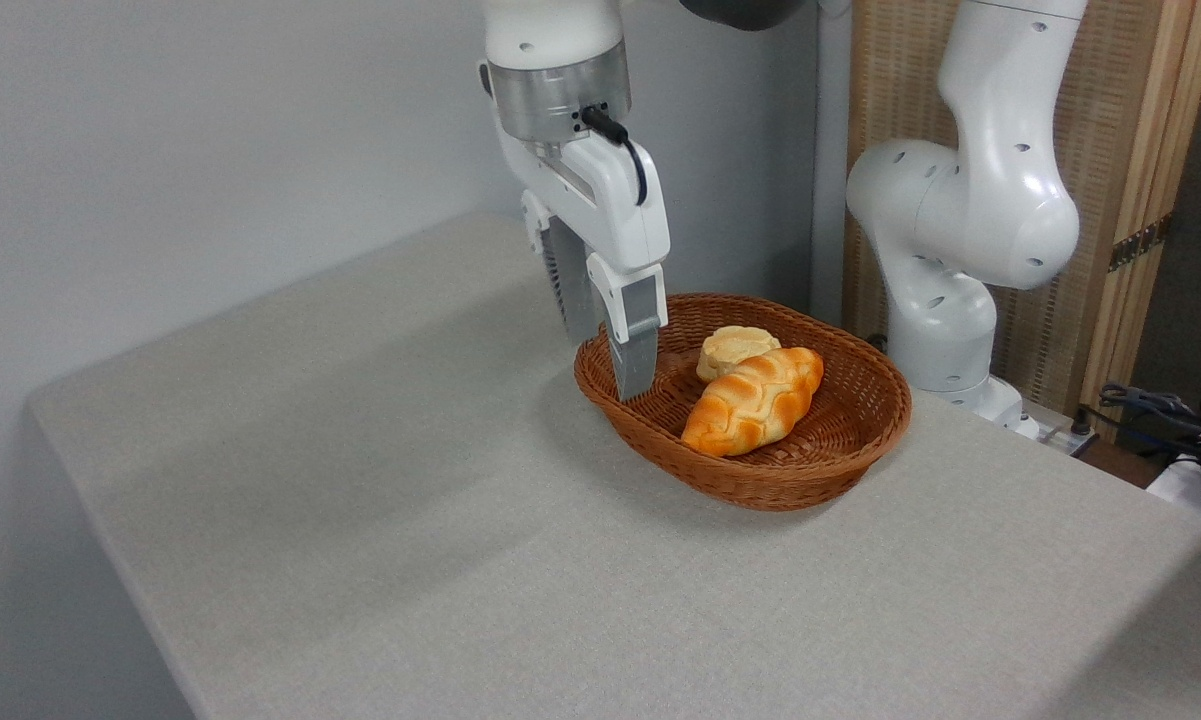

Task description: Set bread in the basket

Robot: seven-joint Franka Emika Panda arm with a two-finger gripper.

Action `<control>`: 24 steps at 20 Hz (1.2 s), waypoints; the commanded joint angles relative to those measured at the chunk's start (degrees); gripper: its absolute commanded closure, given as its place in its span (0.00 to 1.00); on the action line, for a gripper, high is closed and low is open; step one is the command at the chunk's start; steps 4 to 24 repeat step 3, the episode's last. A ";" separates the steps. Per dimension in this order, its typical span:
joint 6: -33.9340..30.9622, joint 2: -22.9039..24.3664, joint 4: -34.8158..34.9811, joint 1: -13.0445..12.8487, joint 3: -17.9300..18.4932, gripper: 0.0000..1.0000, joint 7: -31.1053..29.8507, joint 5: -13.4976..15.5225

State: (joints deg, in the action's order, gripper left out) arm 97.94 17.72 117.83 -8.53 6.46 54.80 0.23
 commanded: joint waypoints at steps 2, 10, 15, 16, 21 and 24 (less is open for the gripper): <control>3.48 -2.42 -2.51 -0.61 0.48 0.00 -5.75 -1.90; 3.57 -3.03 -2.95 -0.61 0.48 0.00 -5.84 -1.90; 3.57 -3.03 -2.95 -0.61 0.48 0.00 -5.84 -1.90; 3.57 -3.03 -2.95 -0.61 0.48 0.00 -5.84 -1.90; 3.57 -3.03 -2.95 -0.61 0.48 0.00 -5.84 -1.90; 3.57 -3.03 -2.95 -0.61 0.48 0.00 -5.84 -1.90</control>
